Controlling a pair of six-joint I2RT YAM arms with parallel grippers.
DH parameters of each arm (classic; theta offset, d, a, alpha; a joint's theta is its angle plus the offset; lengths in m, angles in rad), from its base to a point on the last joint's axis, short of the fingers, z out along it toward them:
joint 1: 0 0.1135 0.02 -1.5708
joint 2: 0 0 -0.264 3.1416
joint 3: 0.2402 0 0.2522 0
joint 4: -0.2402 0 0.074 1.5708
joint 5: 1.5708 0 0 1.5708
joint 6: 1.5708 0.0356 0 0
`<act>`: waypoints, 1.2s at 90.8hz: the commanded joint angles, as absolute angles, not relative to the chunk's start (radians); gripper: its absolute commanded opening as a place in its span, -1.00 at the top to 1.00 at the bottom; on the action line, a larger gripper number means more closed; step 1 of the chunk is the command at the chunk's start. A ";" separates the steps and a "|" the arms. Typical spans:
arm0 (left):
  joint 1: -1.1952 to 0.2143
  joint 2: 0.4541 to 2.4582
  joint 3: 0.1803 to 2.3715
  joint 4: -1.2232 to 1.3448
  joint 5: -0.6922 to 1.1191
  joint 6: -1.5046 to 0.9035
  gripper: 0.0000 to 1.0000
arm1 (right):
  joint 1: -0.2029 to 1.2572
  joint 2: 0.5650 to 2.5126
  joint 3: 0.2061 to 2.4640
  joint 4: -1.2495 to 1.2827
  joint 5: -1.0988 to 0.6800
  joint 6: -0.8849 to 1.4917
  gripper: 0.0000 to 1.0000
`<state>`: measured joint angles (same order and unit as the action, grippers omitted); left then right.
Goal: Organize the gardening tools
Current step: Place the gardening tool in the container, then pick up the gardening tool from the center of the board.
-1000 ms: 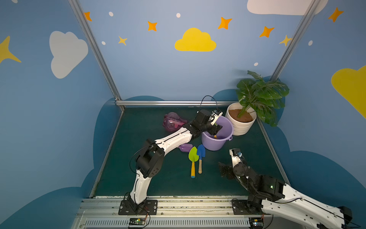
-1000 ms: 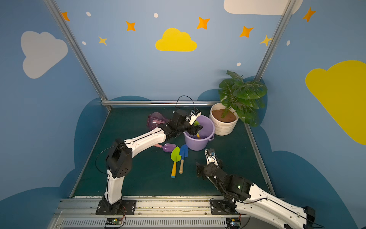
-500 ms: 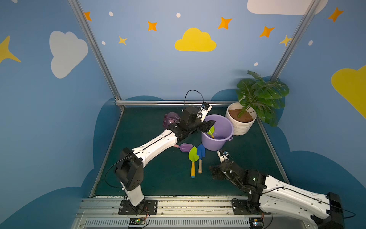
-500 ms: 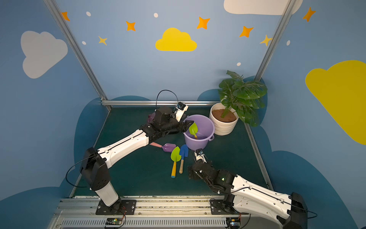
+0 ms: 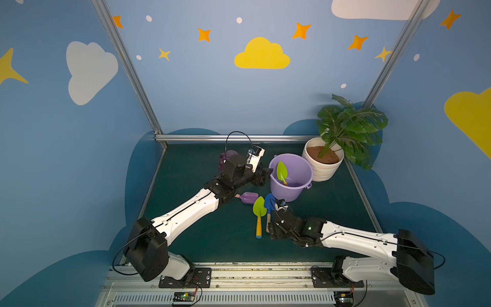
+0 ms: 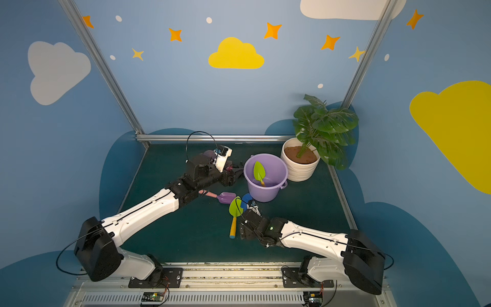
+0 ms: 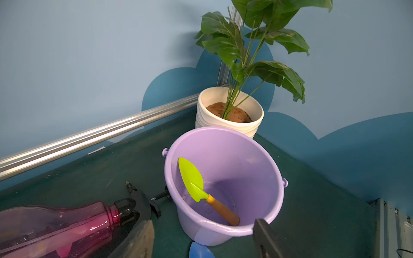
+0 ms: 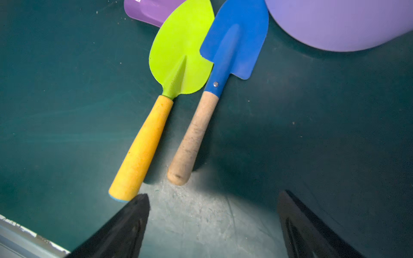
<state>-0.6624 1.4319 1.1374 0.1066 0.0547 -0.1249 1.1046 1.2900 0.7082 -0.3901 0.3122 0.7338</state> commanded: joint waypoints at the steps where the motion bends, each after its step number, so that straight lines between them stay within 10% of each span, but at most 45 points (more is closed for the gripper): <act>1: -0.651 1.401 1.105 0.138 0.029 -0.134 -0.49 | 1.092 1.360 0.753 -0.354 0.270 0.736 -0.73; 109: -0.595 1.296 0.988 0.164 0.036 -0.203 -0.50 | 1.057 1.508 0.769 -0.354 0.322 0.692 0.83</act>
<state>-0.6003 1.3277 1.0012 0.1444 0.0296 -0.1898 1.0618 1.5539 0.7849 -0.3367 0.2817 0.6994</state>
